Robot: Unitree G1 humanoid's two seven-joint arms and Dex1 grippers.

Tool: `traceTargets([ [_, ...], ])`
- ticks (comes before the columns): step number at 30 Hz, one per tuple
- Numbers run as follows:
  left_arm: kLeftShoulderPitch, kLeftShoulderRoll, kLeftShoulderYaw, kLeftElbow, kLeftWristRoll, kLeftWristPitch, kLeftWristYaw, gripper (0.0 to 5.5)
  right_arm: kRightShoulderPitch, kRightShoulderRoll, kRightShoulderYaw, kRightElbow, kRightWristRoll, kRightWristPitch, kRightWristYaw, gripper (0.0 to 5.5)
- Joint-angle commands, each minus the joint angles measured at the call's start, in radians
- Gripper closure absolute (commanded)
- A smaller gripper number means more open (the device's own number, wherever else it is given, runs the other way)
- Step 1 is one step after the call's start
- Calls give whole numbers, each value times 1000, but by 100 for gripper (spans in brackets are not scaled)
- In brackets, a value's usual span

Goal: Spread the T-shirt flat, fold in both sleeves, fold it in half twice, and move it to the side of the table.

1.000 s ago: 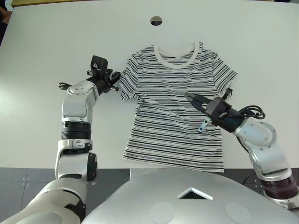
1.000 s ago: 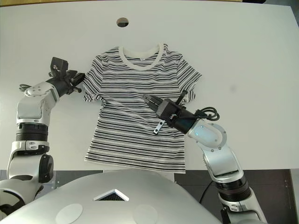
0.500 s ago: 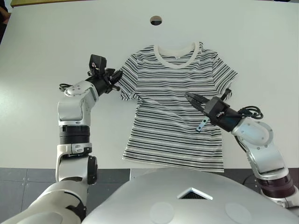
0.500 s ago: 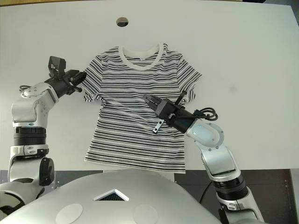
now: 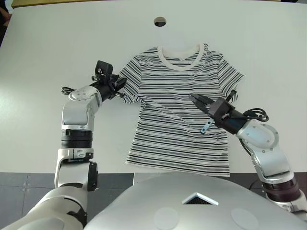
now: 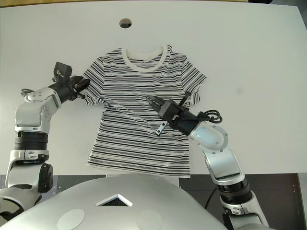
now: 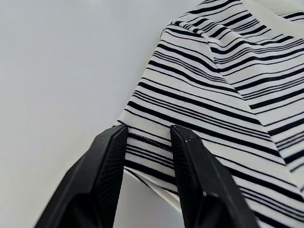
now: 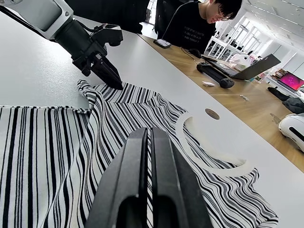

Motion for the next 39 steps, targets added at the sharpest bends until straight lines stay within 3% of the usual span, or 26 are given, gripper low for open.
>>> traceTargets([
  [1, 23, 10, -4, 2, 28, 11, 19, 382, -7, 2, -7, 3, -4, -4, 1, 540],
  [21, -10, 28, -12, 120, 17, 49, -49, 382, -8, 4, 15, 16, -21, -6, 4, 540],
  [32, 18, 19, -3, 81, 4, 61, -61, 538, -6, 12, 11, 13, -22, -9, -2, 540],
  [39, -21, -38, 43, -63, -86, 116, -50, 538, -31, 46, -28, 55, -21, -3, -45, 540],
])
